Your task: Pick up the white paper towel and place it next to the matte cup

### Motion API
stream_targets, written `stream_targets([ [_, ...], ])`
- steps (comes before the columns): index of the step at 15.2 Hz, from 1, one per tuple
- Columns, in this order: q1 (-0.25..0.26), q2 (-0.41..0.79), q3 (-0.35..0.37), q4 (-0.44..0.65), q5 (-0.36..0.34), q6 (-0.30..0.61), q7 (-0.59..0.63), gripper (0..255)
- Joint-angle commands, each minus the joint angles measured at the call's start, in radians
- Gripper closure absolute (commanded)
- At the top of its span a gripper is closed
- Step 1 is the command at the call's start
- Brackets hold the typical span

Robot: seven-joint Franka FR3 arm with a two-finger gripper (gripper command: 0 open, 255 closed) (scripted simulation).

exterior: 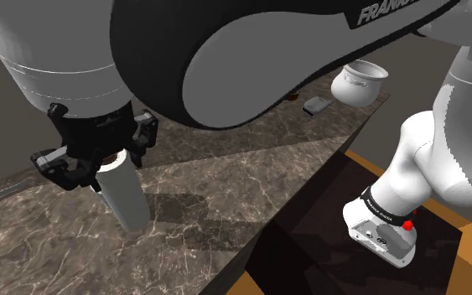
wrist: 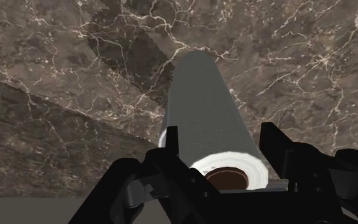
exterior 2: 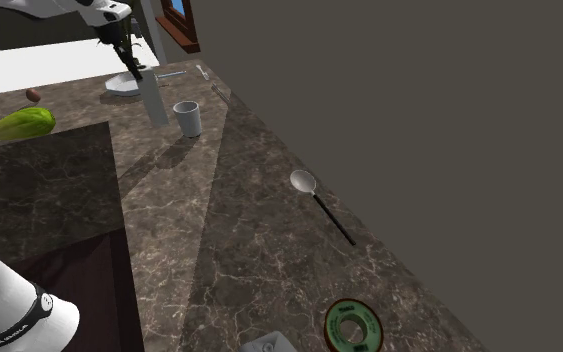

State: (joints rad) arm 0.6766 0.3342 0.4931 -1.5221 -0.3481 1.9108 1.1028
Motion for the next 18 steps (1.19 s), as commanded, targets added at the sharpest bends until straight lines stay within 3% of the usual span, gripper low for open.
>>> stream_targets([
  [1,-0.002,0.002,-0.002,-0.029,-0.004,0.030,0.007,255],
  [12,-0.004,0.033,-0.014,-0.136,-0.036,0.161,0.046,255],
  [18,-0.004,0.033,-0.014,-0.136,-0.036,0.161,0.046,255],
])
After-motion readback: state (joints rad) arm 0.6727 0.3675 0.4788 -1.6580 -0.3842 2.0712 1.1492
